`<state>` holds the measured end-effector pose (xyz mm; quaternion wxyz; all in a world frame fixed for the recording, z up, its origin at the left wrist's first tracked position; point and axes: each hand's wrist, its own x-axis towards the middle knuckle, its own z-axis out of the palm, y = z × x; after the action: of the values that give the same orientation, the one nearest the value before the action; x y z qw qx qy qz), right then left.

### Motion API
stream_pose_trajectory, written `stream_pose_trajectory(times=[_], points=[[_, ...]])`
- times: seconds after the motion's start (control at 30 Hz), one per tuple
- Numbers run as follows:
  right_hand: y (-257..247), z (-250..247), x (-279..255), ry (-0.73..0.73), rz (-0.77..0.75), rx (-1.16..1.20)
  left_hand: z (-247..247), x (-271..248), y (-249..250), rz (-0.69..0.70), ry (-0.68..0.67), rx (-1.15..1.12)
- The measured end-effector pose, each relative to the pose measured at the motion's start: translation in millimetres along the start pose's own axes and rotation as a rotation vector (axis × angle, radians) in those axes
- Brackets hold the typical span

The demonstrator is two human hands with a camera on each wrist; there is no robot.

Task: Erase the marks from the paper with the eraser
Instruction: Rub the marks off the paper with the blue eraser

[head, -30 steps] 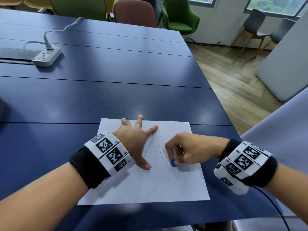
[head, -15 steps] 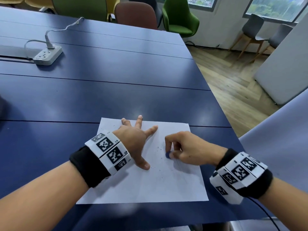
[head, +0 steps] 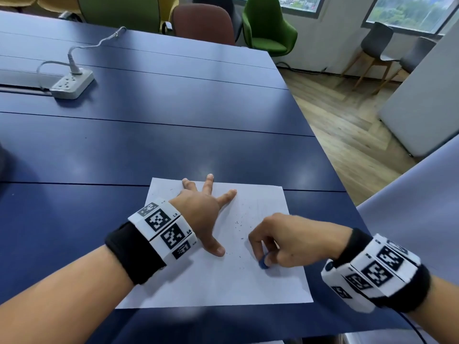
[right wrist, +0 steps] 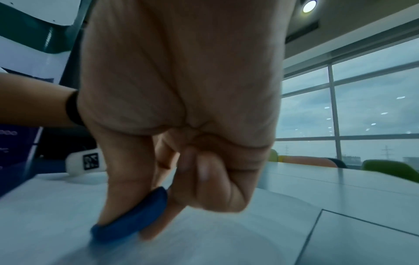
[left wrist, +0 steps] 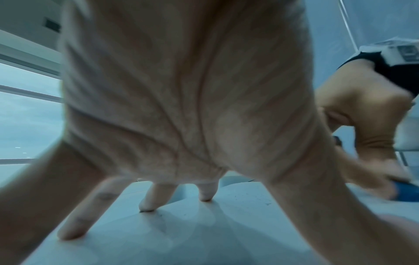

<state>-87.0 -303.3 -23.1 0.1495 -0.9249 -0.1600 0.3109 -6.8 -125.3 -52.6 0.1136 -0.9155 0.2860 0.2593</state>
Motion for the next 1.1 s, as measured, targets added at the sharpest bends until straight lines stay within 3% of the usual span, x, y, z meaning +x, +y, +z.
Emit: stream_pose_trajectory(times=[0.1, 0.17, 0.27, 0.43, 0.6, 0.8, 0.93, 1.1], points=[[10.5, 1.0, 7.3, 0.215, 0.065, 0.023, -0.4, -0.7, 0.6, -0.001, 0.000, 0.005], [12.3, 7.9, 2.3, 0.188, 0.031, 0.082, -1.3, -0.9, 0.4, -0.003, -0.003, 0.006], [6.9, 13.3, -9.9, 0.005, -0.040, 0.103, -1.4, -1.3, -0.1, -0.002, -0.008, 0.006], [17.0, 7.8, 0.4, 0.234, 0.046, 0.104, -1.6, -1.4, 0.0, -0.003, -0.008, 0.009], [8.6, 19.9, -12.1, 0.052, -0.014, 0.117, -2.5, -1.4, -0.3, -0.007, -0.018, -0.001], [30.5, -1.7, 8.1, 0.212, 0.057, 0.114, -3.7, -3.3, 0.8, 0.001, -0.013, 0.015], [43.6, -11.5, 20.3, 0.351, 0.105, 0.116, -3.5, -4.0, 0.5, 0.087, 0.034, 0.021], [44.2, -7.7, 23.7, 0.374, 0.078, 0.034, -8.4, -4.2, -2.3, 0.120, -0.020, -0.044]])
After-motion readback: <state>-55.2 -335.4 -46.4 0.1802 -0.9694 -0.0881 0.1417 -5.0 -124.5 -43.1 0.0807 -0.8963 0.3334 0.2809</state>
